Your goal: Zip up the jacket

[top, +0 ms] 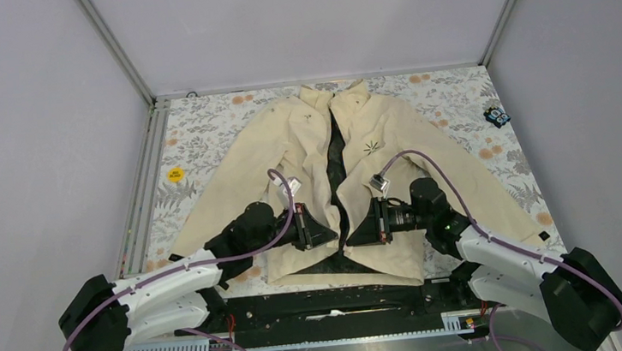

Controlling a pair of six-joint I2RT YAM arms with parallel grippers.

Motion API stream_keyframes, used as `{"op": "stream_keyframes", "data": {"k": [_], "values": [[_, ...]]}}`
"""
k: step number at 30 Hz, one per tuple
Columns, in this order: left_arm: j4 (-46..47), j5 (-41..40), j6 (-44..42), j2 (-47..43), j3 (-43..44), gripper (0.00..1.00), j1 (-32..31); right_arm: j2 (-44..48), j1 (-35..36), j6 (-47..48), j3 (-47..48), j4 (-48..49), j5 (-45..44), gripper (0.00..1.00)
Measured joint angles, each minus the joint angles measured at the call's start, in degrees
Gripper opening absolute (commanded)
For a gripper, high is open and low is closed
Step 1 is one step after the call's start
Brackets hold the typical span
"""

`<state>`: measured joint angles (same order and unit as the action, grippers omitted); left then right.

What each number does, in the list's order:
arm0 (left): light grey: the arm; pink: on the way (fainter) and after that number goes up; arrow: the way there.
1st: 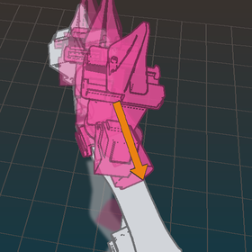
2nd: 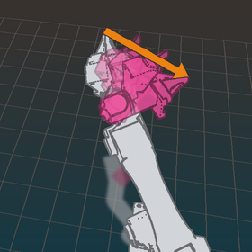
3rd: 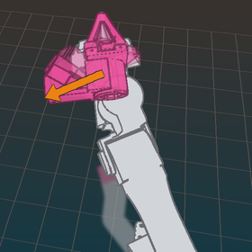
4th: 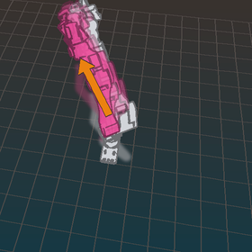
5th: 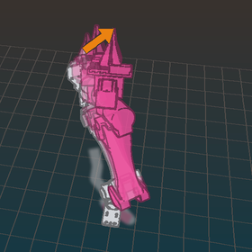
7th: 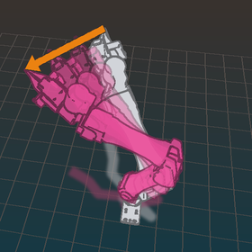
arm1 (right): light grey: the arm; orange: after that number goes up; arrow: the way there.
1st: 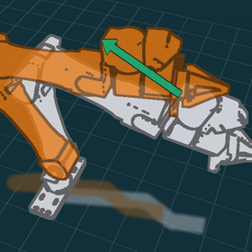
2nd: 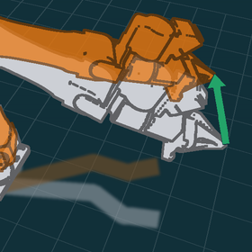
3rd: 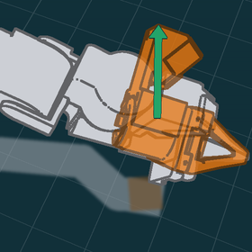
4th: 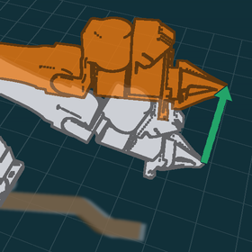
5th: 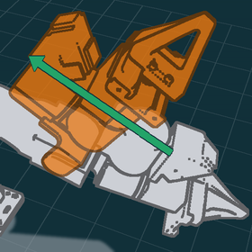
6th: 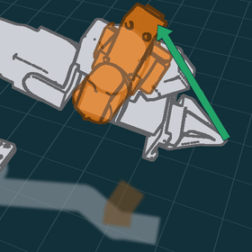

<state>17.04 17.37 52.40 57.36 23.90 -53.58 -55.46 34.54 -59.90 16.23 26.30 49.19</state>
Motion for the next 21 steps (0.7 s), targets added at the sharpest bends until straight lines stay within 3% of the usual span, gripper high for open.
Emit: {"op": "stream_keyframes", "data": {"k": [14,19,20,21], "values": [[-1.4,-3.3,-3.5,-4.5,-0.1,0.00,-1.2,-4.5,0.0,-19.5,-6.3,15.0,-2.2,0.00],[-0.3,-4.3,-3.3,-4.2,-0.1,0.00,-2.1,-4.5,0.0,-22.3,-7.1,18.1,-3.3,0.00],[-0.2,-4.6,-3.3,-4.2,-0.1,0.01,-2.2,-4.2,0.0,-22.5,-7.1,18.2,-3.5,0.00],[-0.3,-4.9,-3.3,-4.2,-0.1,0.10,-2.3,-4.0,0.0,-22.5,-7.1,18.2,-3.6,0.00]]}}
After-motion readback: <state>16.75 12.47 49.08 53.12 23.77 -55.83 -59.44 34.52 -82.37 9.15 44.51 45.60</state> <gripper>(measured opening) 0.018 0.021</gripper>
